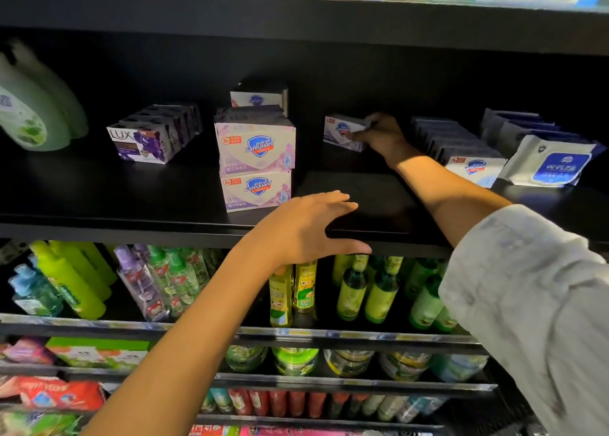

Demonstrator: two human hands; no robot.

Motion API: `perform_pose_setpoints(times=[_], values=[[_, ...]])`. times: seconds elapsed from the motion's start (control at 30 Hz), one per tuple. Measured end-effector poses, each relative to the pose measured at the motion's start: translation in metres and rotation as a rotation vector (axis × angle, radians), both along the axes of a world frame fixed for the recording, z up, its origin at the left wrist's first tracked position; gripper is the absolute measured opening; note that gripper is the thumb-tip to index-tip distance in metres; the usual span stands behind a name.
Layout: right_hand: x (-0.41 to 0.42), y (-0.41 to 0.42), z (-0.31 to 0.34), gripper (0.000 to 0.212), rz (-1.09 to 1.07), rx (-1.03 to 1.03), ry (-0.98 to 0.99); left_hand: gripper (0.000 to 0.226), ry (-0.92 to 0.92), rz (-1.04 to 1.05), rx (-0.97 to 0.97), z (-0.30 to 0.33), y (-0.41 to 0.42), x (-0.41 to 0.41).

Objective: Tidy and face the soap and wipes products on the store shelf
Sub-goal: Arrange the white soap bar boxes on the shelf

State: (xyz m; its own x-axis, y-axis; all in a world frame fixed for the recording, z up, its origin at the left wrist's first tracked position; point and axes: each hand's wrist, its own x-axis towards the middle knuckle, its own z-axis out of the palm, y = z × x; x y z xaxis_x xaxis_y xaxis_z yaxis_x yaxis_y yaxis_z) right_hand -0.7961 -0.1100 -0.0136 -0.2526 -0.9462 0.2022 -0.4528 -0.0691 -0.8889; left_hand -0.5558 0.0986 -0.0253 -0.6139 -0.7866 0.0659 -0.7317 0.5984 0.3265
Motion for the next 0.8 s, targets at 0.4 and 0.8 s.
perform_pose_setpoints(times=[0.4, 0.8], values=[[0.007, 0.101, 0.020, 0.031, 0.030, 0.021, -0.466, 0.106, -0.023, -0.018, -0.035, -0.001, 0.000, -0.002], [-0.007, 0.209, 0.002, 0.019, 0.114, -0.094, -0.668, 0.104, 0.001, -0.026, -0.039, -0.003, 0.000, -0.002]])
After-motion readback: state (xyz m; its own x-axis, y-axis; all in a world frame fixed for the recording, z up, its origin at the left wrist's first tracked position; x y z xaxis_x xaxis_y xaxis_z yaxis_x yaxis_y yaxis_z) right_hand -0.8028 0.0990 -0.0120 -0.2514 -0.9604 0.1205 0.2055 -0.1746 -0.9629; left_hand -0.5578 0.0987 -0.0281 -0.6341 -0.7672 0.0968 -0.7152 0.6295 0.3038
